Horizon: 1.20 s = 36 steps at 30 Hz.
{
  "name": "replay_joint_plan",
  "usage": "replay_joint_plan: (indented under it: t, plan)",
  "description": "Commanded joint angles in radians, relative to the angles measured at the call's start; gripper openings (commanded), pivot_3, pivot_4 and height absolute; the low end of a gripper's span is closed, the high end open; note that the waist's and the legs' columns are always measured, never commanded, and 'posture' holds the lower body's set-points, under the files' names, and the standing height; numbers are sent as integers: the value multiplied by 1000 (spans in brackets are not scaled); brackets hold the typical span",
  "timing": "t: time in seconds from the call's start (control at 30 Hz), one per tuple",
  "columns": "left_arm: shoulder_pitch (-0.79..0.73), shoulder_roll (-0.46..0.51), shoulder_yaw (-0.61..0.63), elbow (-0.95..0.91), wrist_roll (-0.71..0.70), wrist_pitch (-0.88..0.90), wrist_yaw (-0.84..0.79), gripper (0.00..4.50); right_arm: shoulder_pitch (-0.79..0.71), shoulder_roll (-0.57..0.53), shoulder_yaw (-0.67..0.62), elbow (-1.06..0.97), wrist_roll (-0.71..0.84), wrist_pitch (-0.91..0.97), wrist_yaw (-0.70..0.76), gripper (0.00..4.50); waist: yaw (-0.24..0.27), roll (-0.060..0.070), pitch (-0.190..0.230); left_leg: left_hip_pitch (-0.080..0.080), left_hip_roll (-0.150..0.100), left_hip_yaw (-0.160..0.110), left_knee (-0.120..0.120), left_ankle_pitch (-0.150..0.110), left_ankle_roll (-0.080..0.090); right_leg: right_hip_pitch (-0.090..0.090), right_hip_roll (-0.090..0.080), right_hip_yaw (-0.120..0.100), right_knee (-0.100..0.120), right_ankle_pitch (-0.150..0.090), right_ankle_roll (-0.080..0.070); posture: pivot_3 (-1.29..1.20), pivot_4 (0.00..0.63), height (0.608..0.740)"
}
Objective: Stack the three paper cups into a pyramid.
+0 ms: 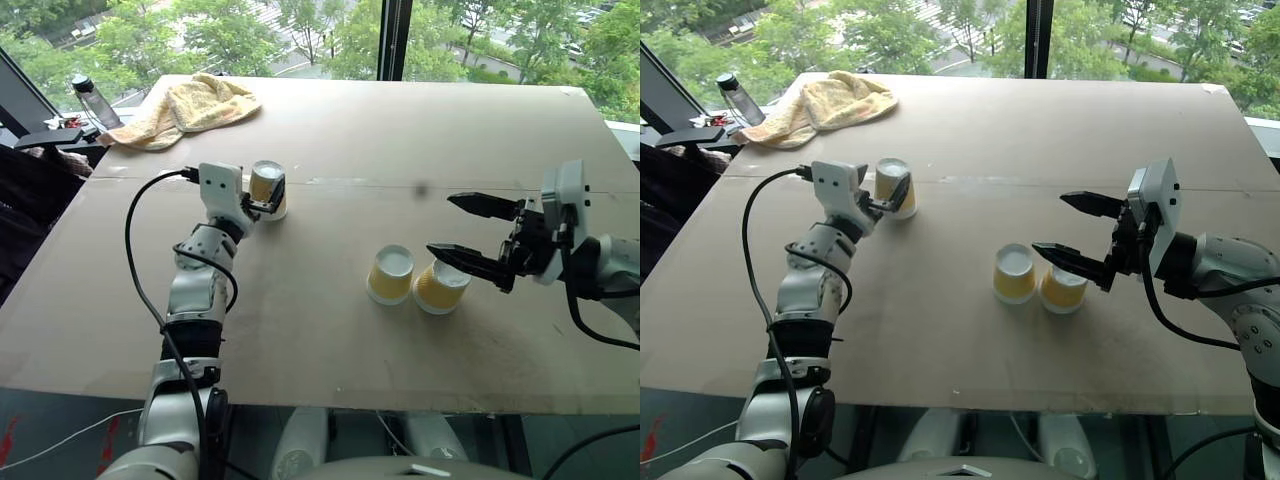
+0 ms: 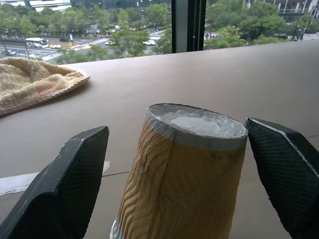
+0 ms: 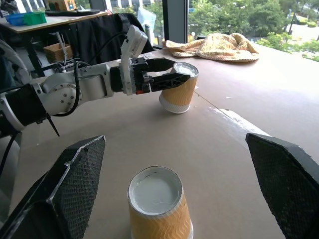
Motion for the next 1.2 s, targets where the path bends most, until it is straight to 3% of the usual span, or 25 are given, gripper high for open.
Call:
replay_joint_plan:
  t: [0.03, 0.33, 0.83, 1.2]
  plan:
    - [39, 12, -9, -36, 17, 18, 0, 4500, 3, -13, -30, -28, 9, -12, -5, 4463, 1, 0, 0, 0, 0, 0, 0, 0, 0, 0, 0, 0, 0, 0, 0, 0, 150, 740]
    - [132, 34, -5, -179, 61, -14, 36, 4500, 11, -11, -22, -28, 16, -14, -4, 4463, 2, 0, 0, 0, 0, 0, 0, 0, 0, 0, 0, 0, 0, 0, 0, 0, 150, 740]
    - [131, -18, 13, -209, 20, -91, 35, 4500, 19, -7, -19, -34, 17, -15, -8, 4463, 3, 0, 0, -1, 0, 0, 0, 0, 0, 0, 0, 0, 0, 0, 0, 0, 150, 740]
    - [105, -30, 31, -159, 27, -46, 90, 4500, 13, -12, -11, -22, 4, -23, 6, 4463, 4, 0, 0, -1, 0, 0, 0, 0, 0, 0, 0, 0, -1, 0, 0, 0, 150, 740]
